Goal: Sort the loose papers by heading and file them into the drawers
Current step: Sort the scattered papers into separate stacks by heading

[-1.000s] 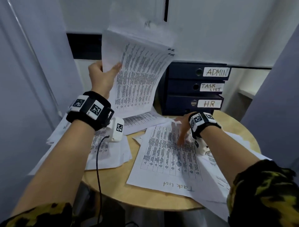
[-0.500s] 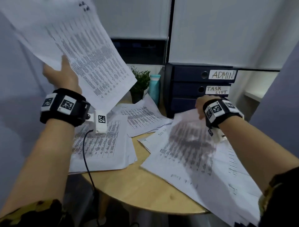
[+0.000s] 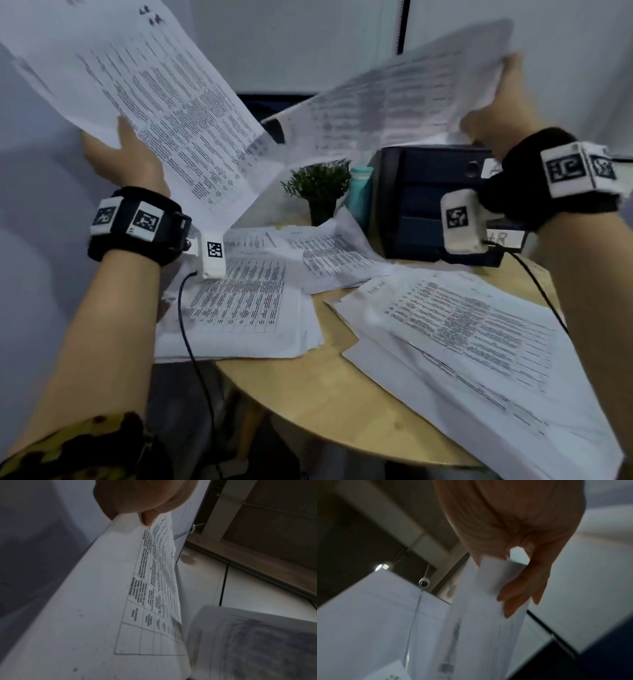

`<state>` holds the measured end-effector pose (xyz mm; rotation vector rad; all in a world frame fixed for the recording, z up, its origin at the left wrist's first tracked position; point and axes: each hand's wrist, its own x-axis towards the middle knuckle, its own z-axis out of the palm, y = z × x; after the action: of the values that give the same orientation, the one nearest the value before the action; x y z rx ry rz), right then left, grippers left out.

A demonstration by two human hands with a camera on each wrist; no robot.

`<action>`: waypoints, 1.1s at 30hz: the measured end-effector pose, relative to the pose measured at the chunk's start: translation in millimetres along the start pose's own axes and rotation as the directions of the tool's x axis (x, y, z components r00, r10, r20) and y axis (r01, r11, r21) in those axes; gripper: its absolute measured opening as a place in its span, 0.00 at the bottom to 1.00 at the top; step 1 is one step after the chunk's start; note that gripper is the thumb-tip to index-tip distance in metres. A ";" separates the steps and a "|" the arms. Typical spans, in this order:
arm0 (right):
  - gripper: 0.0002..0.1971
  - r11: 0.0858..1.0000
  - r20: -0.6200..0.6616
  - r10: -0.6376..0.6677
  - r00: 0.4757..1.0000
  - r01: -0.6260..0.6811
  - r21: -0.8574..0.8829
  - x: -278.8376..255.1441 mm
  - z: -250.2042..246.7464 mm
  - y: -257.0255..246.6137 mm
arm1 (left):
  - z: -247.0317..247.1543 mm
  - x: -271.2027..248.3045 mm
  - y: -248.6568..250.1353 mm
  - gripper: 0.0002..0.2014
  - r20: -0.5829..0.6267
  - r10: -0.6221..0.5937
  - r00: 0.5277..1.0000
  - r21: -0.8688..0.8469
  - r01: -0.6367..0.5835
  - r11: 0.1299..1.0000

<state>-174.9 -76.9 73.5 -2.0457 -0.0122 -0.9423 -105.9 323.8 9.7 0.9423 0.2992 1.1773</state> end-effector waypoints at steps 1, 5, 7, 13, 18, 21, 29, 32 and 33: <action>0.33 0.984 0.108 0.071 0.992 -0.087 0.157 -2.9 9.9 2.9 | -4.3 3.4 4.7 0.32 0.001 0.013 1.000 0.002 -0.013 1.000; 0.27 0.845 0.381 0.293 0.877 -0.424 0.326 -23.9 56.6 19.8 | -15.0 19.4 13.4 0.27 0.025 0.142 0.990 0.039 -0.143 0.989; 0.27 0.799 0.504 0.329 0.799 -0.520 0.303 -33.2 77.0 30.8 | -18.2 25.7 14.6 0.25 0.028 0.187 0.982 0.038 -0.188 0.981; 0.18 0.660 0.324 0.397 0.859 -0.512 0.549 -66.4 124.4 42.5 | -28.0 27.8 4.2 0.21 0.023 0.205 0.979 0.064 -0.206 0.976; 0.11 0.836 0.295 0.315 0.902 -0.411 0.364 -96.4 144.0 29.2 | -30.4 24.0 -4.2 0.20 0.047 0.223 0.974 0.114 -0.227 0.967; 0.06 0.957 0.625 0.163 0.763 -0.278 0.089 -119.9 144.4 13.0 | -31.2 21.8 -2.2 0.20 0.072 0.258 0.964 0.143 -0.266 0.953; 0.16 0.529 0.657 -0.298 0.692 0.693 -0.490 -181.9 157.2 -34.0 | -33.4 15.9 6.7 0.18 0.172 0.300 0.938 0.199 -0.331 0.922; 0.18 0.548 0.700 -0.324 0.637 0.729 -0.410 -194.2 170.7 -35.1 | -34.4 13.3 6.0 0.18 0.197 0.278 0.940 0.226 -0.320 0.920; 0.14 0.573 0.715 -0.324 0.619 0.730 -0.373 -198.6 174.1 -36.5 | -35.0 12.9 5.7 0.18 0.204 0.273 0.940 0.232 -0.318 0.919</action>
<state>-221.9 132.5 -84.7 -3.0320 -0.8541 -0.6624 -127.2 351.9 -3.7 1.3481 0.1814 1.3460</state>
